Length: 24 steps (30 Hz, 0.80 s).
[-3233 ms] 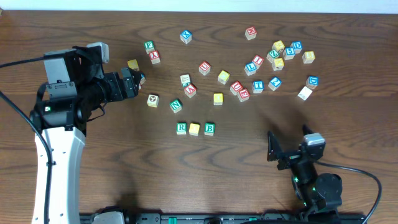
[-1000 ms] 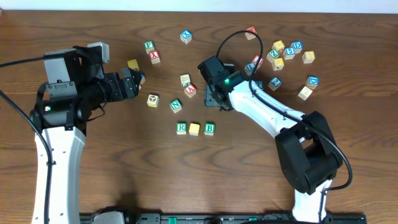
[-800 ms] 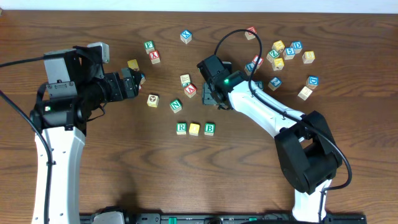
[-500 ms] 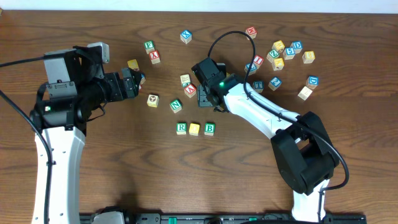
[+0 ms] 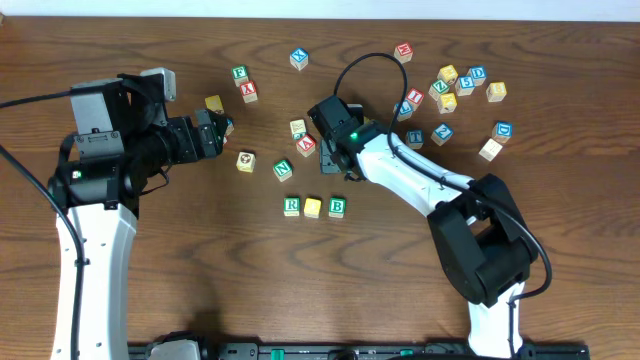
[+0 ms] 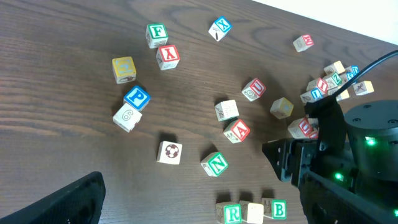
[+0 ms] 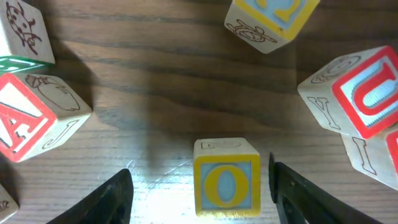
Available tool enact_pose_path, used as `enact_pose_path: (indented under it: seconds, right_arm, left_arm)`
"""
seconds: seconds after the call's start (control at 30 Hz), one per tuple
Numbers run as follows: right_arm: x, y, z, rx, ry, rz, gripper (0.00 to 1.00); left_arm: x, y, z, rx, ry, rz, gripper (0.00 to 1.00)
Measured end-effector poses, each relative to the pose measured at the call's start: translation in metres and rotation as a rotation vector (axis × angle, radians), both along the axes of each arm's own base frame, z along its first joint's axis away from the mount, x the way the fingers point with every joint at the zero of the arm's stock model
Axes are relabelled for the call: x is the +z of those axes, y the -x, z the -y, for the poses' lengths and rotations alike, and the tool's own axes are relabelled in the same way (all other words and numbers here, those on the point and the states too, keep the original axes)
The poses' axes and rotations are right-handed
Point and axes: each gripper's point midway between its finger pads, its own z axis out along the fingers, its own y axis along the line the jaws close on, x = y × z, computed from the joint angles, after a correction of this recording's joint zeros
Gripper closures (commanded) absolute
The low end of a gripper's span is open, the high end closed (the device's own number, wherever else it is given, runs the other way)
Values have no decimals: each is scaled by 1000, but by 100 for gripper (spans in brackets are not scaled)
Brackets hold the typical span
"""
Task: Spell out ROBOT
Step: 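Lower the right gripper around the yellow O block and close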
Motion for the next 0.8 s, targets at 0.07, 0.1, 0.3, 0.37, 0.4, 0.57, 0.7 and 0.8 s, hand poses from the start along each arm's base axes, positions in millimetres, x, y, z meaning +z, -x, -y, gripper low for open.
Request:
enact_pose_path:
  seconds: [0.07, 0.1, 0.3, 0.37, 0.4, 0.57, 0.7, 0.8]
  right_arm:
    - [-1, -1, 0, 0, 2, 2, 36]
    - [-2, -1, 0, -1, 2, 2, 36]
    - [-2, -4, -1, 1, 2, 15, 43]
    - [-2, -5, -1, 0, 4, 17, 43]
    - [-2, -5, 0, -1, 6, 19, 43]
    - [-1, -6, 1, -5, 15, 27, 43]
    - [-1, -7, 2, -7, 17, 31, 43]
    - [-1, -7, 2, -7, 18, 33, 43]
  left_arm:
    - [0, 0, 0, 0, 0, 0, 2]
    - [0, 0, 0, 0, 0, 0, 2]
    - [0, 0, 0, 0, 0, 0, 2]
    - [0, 0, 0, 0, 0, 0, 2]
    - [0, 0, 0, 0, 0, 0, 2]
    - [0, 0, 0, 0, 0, 0, 2]
    - [0, 0, 0, 0, 0, 0, 2]
    - [0, 0, 0, 0, 0, 0, 2]
